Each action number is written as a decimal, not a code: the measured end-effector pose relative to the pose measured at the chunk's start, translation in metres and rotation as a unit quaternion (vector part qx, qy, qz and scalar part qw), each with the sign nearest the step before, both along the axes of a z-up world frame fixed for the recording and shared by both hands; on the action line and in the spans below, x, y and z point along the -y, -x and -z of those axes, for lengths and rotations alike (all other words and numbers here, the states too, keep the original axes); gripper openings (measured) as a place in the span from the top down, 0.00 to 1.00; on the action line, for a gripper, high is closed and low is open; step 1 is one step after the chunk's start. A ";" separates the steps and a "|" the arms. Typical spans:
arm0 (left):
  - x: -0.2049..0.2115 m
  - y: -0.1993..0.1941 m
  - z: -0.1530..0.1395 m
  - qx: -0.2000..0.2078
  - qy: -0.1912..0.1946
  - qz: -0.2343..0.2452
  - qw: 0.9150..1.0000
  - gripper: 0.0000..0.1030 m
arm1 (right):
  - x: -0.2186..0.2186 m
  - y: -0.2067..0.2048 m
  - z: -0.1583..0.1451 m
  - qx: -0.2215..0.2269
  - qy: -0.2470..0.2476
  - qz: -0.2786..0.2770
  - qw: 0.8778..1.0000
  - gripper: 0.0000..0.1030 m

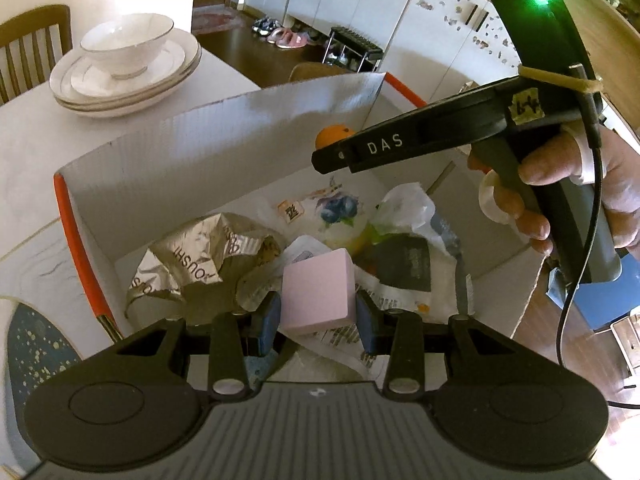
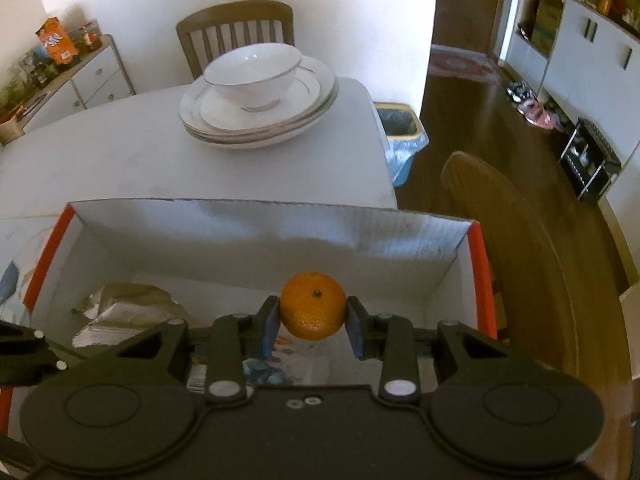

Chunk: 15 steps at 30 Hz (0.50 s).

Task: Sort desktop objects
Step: 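Carry the pink block and orange with both tools over the red box, then lower and open both tools to drop the pink block and orange into the box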

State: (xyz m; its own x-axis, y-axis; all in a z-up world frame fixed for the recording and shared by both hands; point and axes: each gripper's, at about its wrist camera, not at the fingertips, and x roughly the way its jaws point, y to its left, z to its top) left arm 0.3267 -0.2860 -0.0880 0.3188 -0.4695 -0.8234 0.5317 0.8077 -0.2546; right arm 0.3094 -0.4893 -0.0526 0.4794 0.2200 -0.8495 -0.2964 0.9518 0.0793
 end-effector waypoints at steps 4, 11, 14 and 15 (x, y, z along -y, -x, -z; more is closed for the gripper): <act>0.002 0.003 0.001 0.000 -0.005 0.005 1.000 0.63 | -0.001 -0.001 0.007 -0.010 0.005 0.002 1.000 0.67; 0.003 0.007 0.000 -0.001 -0.002 0.005 1.000 0.63 | -0.003 0.000 0.010 -0.014 0.007 0.002 1.000 0.66; 0.003 0.005 0.000 0.001 -0.002 0.008 1.000 0.63 | 0.000 0.002 0.008 -0.013 0.003 0.008 1.000 0.63; 0.003 0.006 0.000 0.002 -0.002 0.009 1.000 0.63 | 0.002 0.003 0.008 -0.013 0.001 0.009 1.000 0.62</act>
